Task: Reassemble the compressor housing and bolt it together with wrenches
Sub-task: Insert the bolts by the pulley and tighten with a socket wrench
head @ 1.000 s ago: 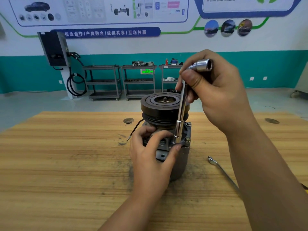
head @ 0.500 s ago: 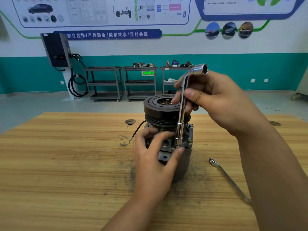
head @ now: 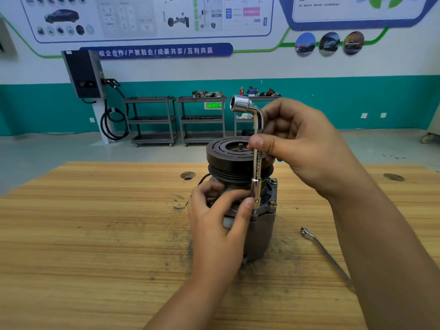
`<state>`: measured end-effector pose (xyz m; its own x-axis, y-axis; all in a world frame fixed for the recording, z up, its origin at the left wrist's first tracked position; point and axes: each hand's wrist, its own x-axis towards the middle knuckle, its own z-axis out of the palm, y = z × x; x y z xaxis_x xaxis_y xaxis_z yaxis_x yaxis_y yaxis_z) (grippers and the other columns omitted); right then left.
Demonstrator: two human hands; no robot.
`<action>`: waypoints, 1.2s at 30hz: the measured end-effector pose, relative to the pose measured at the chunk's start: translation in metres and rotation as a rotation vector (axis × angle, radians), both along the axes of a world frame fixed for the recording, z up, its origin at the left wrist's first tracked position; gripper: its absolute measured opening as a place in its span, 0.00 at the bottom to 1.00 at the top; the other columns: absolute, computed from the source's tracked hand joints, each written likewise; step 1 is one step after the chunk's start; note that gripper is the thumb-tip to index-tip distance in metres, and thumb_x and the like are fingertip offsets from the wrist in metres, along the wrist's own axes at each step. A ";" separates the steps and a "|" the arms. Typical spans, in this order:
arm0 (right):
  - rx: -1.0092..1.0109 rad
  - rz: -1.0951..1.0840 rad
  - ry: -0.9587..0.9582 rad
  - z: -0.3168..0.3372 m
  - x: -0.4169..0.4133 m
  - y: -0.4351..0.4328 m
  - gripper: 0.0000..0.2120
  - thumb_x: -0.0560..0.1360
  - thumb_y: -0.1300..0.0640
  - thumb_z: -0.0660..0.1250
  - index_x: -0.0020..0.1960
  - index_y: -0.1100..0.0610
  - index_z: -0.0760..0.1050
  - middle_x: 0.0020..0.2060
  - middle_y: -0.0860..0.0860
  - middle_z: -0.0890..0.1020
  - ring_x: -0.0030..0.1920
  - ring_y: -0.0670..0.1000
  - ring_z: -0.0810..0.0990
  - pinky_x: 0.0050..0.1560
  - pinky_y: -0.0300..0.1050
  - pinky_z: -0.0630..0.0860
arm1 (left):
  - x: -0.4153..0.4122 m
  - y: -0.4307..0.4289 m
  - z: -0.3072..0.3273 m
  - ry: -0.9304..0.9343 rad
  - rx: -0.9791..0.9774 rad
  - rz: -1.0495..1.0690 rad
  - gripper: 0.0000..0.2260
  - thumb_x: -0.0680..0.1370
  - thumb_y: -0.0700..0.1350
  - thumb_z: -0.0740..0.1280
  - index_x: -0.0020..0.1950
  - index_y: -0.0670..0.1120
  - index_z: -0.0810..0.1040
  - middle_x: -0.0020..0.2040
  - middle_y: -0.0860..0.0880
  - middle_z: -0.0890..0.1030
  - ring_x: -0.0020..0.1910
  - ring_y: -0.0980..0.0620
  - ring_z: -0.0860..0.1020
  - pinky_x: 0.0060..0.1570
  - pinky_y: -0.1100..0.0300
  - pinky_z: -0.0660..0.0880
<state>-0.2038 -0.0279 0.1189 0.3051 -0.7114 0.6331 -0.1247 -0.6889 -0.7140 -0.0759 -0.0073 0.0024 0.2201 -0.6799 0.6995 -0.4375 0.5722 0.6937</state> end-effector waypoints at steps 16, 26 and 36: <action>-0.120 -0.237 0.073 -0.001 0.003 -0.001 0.13 0.67 0.52 0.75 0.43 0.58 0.75 0.33 0.54 0.79 0.35 0.54 0.78 0.37 0.54 0.77 | 0.022 -0.026 0.101 -0.299 0.133 -0.331 0.17 0.58 0.57 0.76 0.36 0.47 0.78 0.36 0.54 0.80 0.38 0.60 0.78 0.38 0.65 0.73; 0.057 0.122 0.004 -0.001 -0.008 -0.005 0.10 0.73 0.65 0.65 0.49 0.53 0.79 0.43 0.45 0.85 0.50 0.45 0.82 0.50 0.36 0.77 | 0.028 -0.027 0.106 -0.361 0.231 -0.468 0.05 0.64 0.55 0.71 0.36 0.55 0.81 0.49 0.55 0.80 0.49 0.62 0.77 0.53 0.61 0.73; 0.019 -0.031 -0.132 -0.004 0.004 -0.006 0.11 0.63 0.59 0.75 0.40 0.54 0.74 0.28 0.46 0.78 0.33 0.45 0.79 0.36 0.37 0.77 | 0.023 -0.023 0.104 -0.385 0.251 -0.389 0.13 0.66 0.54 0.75 0.46 0.52 0.78 0.44 0.53 0.81 0.44 0.59 0.79 0.46 0.59 0.75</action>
<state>-0.2002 -0.0343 0.1146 0.1981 -0.7317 0.6522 -0.0500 -0.6721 -0.7388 -0.0533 -0.0303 0.1066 -0.3151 -0.8146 0.4869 -0.4757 0.5795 0.6618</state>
